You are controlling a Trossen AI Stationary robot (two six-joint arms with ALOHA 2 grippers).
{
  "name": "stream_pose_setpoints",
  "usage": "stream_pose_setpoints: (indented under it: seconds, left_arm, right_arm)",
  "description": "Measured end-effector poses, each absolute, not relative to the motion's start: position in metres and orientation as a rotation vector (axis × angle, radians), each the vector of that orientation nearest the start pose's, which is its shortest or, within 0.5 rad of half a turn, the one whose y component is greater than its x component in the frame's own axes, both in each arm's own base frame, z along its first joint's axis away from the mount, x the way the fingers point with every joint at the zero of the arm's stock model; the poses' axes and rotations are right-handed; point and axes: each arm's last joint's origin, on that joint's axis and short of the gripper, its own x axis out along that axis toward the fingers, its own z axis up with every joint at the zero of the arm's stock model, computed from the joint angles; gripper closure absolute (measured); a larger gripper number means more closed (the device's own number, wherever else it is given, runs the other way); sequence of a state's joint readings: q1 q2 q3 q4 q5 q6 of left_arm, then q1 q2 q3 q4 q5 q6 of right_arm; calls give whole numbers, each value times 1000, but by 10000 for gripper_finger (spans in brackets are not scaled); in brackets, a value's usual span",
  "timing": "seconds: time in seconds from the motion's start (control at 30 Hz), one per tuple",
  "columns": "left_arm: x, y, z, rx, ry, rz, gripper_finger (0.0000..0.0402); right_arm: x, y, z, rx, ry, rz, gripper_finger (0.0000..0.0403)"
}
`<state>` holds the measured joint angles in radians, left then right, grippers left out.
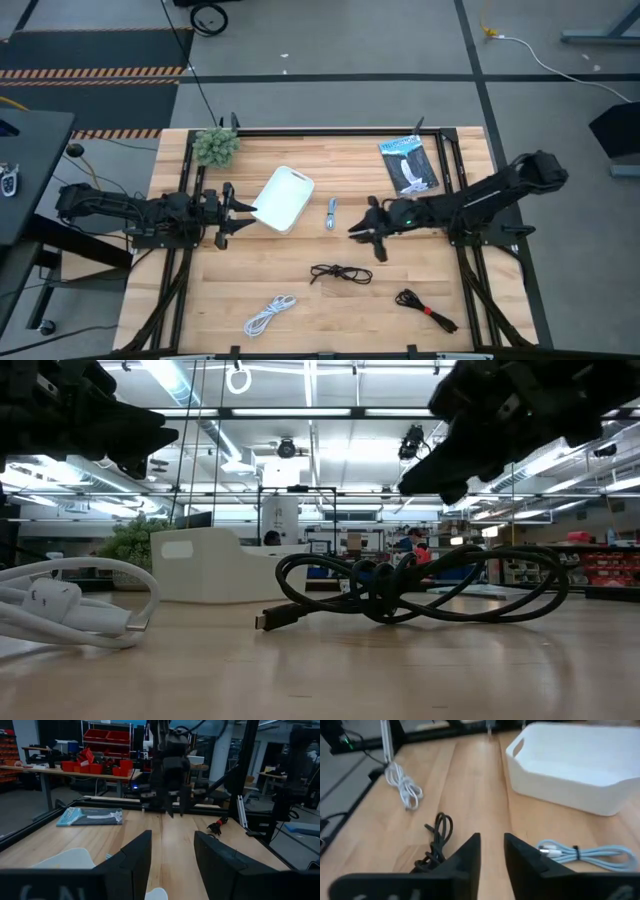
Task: Pick and place USB-C Cables
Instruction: Put the top black charger cable into the white bin
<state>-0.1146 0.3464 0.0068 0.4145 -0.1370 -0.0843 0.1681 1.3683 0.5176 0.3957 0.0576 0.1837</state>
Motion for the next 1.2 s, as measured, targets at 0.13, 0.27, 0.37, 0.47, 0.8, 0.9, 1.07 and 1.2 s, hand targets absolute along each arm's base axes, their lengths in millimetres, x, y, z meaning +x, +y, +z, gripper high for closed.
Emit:
stream_pose_setpoints:
  seconds: [0.13,0.27,0.37,0.47,0.8,0.9,1.07,1.2]
  left_arm:
    - [119,-10,175,-94,-75,19,246]
    - [119,-10,175,-94,-75,19,246]
    - [119,-10,175,-94,-75,19,246]
    - [118,-10,175,-94,-75,19,246]
    - [118,-10,175,-94,-75,19,246]
    - [118,-10,175,-94,-75,19,246]
    - [119,-10,175,-94,-75,19,246]
    - [118,-10,175,-94,-75,19,246]
  right_arm:
    - [277,54,169,115,534,87,256]
    - [295,69,165,92,618,114,216]
    - [308,81,167,69,673,137,192]
    - [320,91,170,49,735,148,174]
    - [352,129,183,-99,846,76,151]
    - [357,139,185,-123,873,40,148]
    - [364,151,172,-109,915,22,138]
    - [363,156,165,-117,945,30,135]
